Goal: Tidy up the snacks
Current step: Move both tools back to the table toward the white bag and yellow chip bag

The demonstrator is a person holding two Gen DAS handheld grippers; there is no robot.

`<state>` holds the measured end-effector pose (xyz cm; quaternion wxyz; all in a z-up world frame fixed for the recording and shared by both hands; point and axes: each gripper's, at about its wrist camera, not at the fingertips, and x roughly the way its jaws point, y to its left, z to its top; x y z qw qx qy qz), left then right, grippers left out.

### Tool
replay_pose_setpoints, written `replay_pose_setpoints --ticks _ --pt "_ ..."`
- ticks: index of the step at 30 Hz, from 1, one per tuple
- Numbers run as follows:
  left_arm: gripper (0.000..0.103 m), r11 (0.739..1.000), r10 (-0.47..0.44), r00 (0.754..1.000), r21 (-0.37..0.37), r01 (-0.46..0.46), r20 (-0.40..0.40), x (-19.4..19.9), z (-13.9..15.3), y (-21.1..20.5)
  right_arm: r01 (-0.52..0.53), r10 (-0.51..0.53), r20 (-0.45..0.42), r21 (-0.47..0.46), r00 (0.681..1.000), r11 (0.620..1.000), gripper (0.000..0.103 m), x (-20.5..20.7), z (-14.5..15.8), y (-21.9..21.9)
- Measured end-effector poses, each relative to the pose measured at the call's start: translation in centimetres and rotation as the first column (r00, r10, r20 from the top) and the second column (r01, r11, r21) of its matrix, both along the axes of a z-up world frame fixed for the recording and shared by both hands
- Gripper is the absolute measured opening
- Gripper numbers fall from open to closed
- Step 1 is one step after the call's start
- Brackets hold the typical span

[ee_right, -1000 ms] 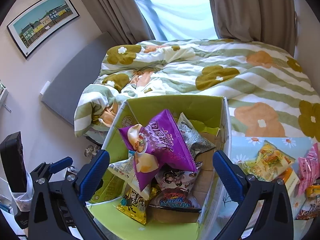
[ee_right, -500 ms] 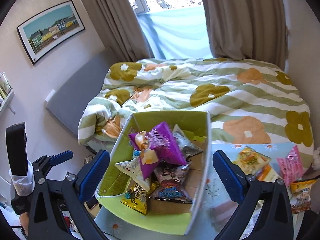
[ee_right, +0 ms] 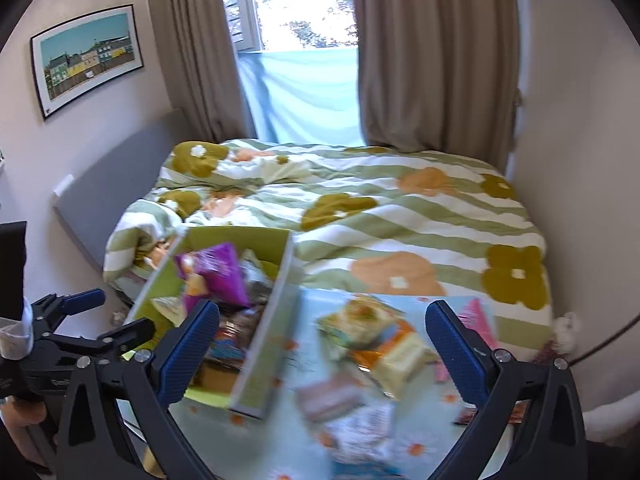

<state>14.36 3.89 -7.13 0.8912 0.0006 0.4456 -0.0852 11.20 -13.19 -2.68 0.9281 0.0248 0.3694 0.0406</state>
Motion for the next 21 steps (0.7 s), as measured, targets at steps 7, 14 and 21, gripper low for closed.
replay_pose_setpoints --ticks 7,14,21 --pt "0.103 0.997 0.02 0.997 -0.069 -0.025 -0.076 -3.1 -3.2 -7.0 0.044 -0.044 -0.021 -0.002 0.999 0.999 0.103 -2.3 -1.5 -7.9" --pt "0.103 0.991 0.06 0.981 -0.104 -0.08 -0.182 -4.8 -9.0 -12.0 0.093 -0.092 -0.083 0.011 0.992 0.996 0.103 -3.4 -6.7 -14.7" --pt "0.102 0.985 0.077 0.943 -0.125 -0.123 -0.323 -3.8 -16.5 -16.1 0.134 -0.128 -0.185 0.024 0.974 0.991 0.103 -3.8 -13.7 -19.0"
